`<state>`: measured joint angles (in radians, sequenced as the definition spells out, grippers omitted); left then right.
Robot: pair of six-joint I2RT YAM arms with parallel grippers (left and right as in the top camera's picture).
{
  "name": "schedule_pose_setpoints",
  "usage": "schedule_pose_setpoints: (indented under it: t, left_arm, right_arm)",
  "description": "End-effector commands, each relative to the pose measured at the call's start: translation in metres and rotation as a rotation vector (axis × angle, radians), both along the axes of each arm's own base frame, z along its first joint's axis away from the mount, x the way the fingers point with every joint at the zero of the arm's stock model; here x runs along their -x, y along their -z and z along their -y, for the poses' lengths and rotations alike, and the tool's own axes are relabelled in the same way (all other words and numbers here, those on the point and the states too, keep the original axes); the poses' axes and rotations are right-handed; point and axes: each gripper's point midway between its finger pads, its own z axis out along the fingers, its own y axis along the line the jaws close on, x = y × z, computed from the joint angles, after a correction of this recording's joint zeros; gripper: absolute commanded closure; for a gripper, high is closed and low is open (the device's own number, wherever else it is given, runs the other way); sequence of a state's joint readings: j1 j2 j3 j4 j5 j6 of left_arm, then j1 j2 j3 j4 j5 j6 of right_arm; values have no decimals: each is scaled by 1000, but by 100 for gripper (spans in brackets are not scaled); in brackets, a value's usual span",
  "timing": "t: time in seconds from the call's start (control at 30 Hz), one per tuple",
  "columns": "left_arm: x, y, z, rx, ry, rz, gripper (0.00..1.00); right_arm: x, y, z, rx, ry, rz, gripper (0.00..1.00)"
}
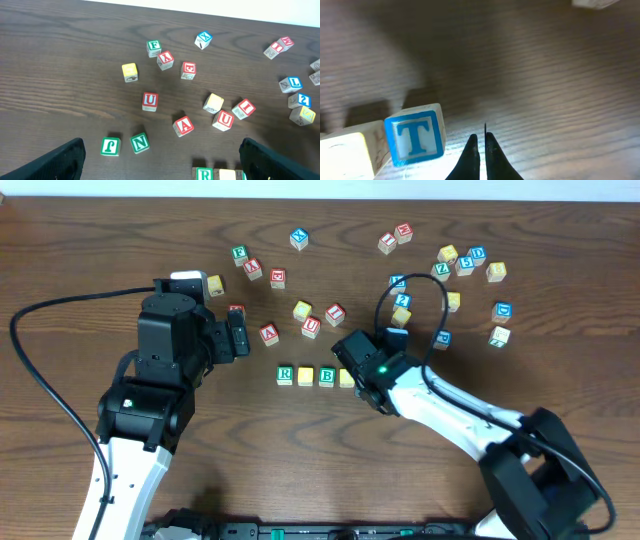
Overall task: Spell out ROBOT
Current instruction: 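Lower the blue T block onto the table right of the yellow O, then open the right gripper to release the T block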
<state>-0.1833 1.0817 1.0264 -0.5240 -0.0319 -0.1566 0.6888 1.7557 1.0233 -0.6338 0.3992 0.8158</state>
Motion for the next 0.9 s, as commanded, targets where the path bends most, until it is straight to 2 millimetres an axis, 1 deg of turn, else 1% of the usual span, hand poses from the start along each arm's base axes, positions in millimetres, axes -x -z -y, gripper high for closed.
schedule_pose_setpoints:
  t: [0.0, 0.23, 0.33, 0.5, 0.63, 0.77, 0.87]
  left_arm:
    - [0, -3, -2, -4, -5, 9, 3]
    - [0, -3, -2, -4, -5, 9, 4]
    - [0, -3, -2, -4, -5, 9, 4]
    - [0, -3, -2, -4, -5, 9, 4]
    - [0, -3, -2, -4, -5, 9, 4]
    - [0, -3, -2, -4, -5, 9, 4]
    - [0, -3, -2, -4, -5, 9, 4]
  right_arm:
    - [3, 10, -2, -7, 16, -15, 99]
    - [-4, 9, -7, -13, -8, 8, 99]
    - [-11, 4, 2, 39, 7, 56, 99]
    - [-16, 1, 3, 53, 4, 81, 99]
    - [-19, 1, -3, 38, -34, 86, 99]
    - [-17, 4, -16, -13, -93, 54, 99]
    - [-15, 6, -19, -28, -100, 43, 99]
